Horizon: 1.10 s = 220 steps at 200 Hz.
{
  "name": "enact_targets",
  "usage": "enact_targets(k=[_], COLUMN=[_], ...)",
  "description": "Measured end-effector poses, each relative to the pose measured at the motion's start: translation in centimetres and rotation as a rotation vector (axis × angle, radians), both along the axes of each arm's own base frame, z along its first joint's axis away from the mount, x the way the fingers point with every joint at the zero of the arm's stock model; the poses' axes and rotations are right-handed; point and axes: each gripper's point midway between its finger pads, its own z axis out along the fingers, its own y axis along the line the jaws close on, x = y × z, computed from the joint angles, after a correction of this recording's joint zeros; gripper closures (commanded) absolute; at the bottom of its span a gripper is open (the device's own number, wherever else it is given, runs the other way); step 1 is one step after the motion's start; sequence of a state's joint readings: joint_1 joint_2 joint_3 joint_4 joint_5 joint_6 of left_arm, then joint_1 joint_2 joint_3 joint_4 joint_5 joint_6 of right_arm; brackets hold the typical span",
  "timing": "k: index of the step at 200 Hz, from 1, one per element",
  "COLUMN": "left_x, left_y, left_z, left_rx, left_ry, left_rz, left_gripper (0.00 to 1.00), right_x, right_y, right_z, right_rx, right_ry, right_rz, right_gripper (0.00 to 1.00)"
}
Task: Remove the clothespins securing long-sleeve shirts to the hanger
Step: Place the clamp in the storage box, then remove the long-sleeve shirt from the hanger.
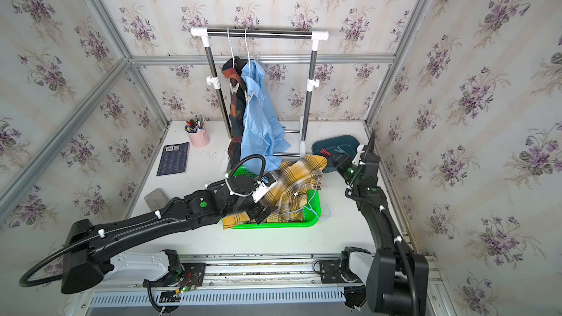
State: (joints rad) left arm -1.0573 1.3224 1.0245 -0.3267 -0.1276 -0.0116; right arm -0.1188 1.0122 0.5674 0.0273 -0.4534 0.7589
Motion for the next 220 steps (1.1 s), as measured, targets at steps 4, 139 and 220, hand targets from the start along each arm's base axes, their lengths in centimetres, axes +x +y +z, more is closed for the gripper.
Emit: enact_targets(k=[4,139,220], left_x=[0.1,3.5,6.0], left_y=[-0.2,-4.0,-3.8], left_z=[-0.4,-7.6,-9.9], left_rx=[0.007,0.112,0.149], left_ry=[0.009,0.120,0.124], left_rz=[0.006,0.136,0.212], left_gripper=[0.02,0.18,0.34], right_x=[-0.9,-12.8,-13.5], right_y=[0.3,5.9,5.9], right_z=[-0.5,-7.9,-6.8], right_rx=[0.007,0.197,0.168], right_ry=[0.016,0.281,0.319], right_rz=[0.011,0.239,0.231], right_gripper=[0.44,0.63,0.68])
